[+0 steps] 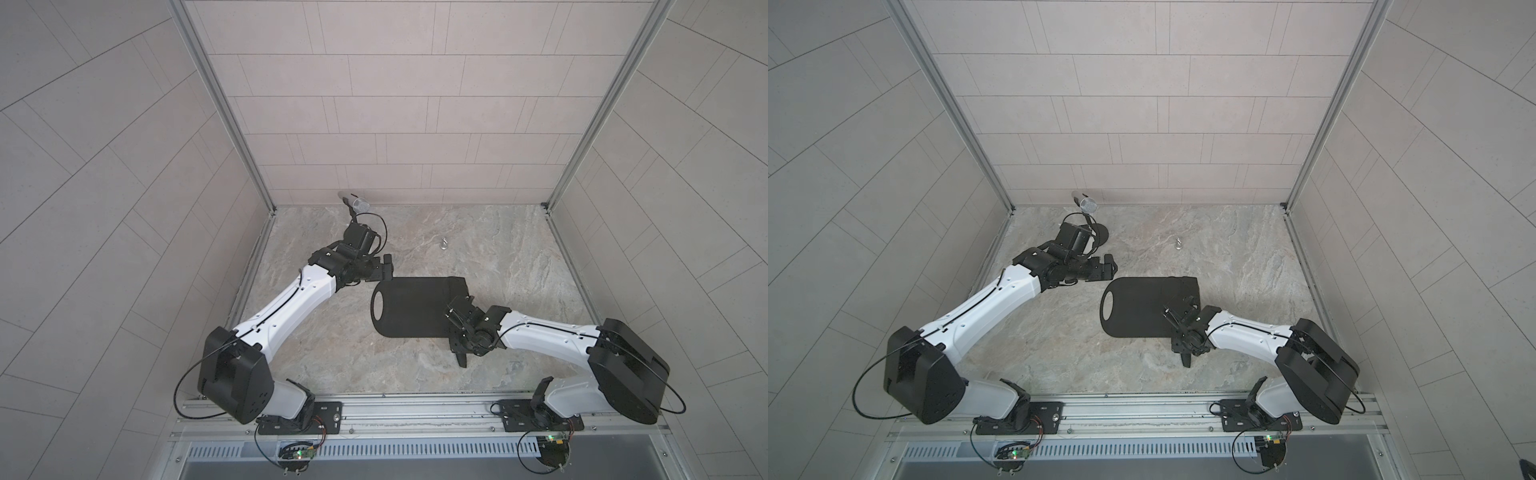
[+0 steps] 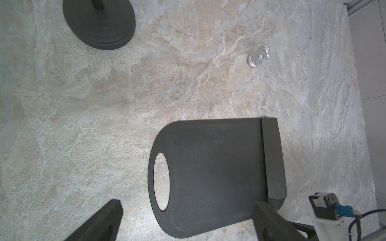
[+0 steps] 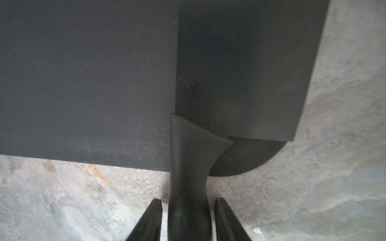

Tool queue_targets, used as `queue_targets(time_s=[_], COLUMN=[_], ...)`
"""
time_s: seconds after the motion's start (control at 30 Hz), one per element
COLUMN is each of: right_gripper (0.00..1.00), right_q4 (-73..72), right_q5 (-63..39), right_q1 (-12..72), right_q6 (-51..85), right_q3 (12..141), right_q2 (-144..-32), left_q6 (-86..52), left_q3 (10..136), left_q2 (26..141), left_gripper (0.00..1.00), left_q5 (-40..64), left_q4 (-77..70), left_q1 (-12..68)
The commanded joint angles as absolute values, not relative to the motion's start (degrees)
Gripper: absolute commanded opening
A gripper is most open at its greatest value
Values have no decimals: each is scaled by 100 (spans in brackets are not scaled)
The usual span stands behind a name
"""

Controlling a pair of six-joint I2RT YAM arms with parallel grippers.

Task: Align the knife with the edge of the cutting board
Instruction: Adjust the knife at the edge of the cutting board.

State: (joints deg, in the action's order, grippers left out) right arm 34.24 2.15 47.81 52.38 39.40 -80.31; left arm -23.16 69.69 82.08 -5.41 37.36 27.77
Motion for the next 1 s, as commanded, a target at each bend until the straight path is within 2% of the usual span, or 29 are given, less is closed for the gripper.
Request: queue_targets(time_s=[0.0,0.6,0.97], right_gripper=[41,32,30], right_q4=[3454,3398,3407], right_q5=[400,470,508], right_q1=[4838,4996,5084], right_q6=[5351,5507,5636], right_q3=[3872,3810,3752], right_q2=[-8082,-8095,-8043], left_q6=[-2359,-2347,-2358], left_q3=[6888,6886,6883], left_q2=[8282,8265,8221], left_gripper=[100,100,100], left_q5=[-462,-468,-447], left_q4=[3728,3733,3733], left_q1=[2786,2799,2797])
